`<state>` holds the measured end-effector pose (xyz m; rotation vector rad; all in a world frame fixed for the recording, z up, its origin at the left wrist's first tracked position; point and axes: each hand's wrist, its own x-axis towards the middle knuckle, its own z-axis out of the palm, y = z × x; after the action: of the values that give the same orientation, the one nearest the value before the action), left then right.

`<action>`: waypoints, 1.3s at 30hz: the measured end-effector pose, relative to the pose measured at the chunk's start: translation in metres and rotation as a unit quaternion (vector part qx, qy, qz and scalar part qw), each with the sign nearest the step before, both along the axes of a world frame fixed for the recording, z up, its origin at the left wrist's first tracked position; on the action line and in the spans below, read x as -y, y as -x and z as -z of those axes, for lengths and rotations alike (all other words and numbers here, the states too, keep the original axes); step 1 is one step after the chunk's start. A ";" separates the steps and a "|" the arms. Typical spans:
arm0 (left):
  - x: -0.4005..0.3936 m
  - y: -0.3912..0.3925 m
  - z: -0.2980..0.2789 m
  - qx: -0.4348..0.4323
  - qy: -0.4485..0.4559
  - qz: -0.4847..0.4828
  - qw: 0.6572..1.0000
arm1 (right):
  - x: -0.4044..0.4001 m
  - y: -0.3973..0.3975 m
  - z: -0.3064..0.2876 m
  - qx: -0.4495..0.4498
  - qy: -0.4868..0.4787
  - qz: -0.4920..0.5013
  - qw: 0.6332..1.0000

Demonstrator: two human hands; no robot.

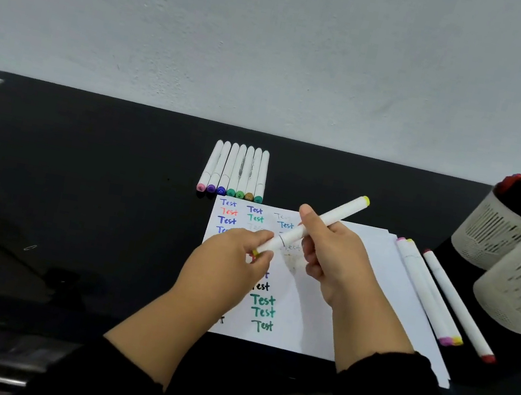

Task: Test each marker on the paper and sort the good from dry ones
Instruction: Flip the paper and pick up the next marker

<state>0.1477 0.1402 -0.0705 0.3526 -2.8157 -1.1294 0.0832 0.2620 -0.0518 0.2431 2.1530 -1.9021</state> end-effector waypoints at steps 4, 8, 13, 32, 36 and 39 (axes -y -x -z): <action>0.000 0.005 0.000 0.040 0.006 -0.003 0.999 | 0.004 -0.001 0.004 -0.007 0.042 0.016 0.999; 0.000 0.007 -0.001 0.058 0.011 -0.009 0.998 | 0.004 0.000 0.005 0.003 0.039 -0.032 0.999; 0.001 0.007 -0.004 0.076 -0.007 0.014 0.997 | 0.002 0.003 0.009 -0.046 0.017 -0.070 0.996; 0.012 0.005 -0.001 0.050 -0.023 -0.022 0.998 | -0.024 0.010 0.011 -0.042 0.059 0.022 0.997; 0.010 0.005 0.001 0.037 -0.025 -0.019 0.999 | -0.031 0.004 0.015 -0.085 0.010 -0.001 0.996; 0.010 0.004 0.002 0.035 -0.028 -0.012 0.999 | -0.033 0.000 0.022 -0.122 -0.039 0.039 0.991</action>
<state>0.1434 0.1303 -0.0729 0.4371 -2.8368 -1.2158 0.0836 0.2954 -0.0741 0.1155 2.4115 -1.9851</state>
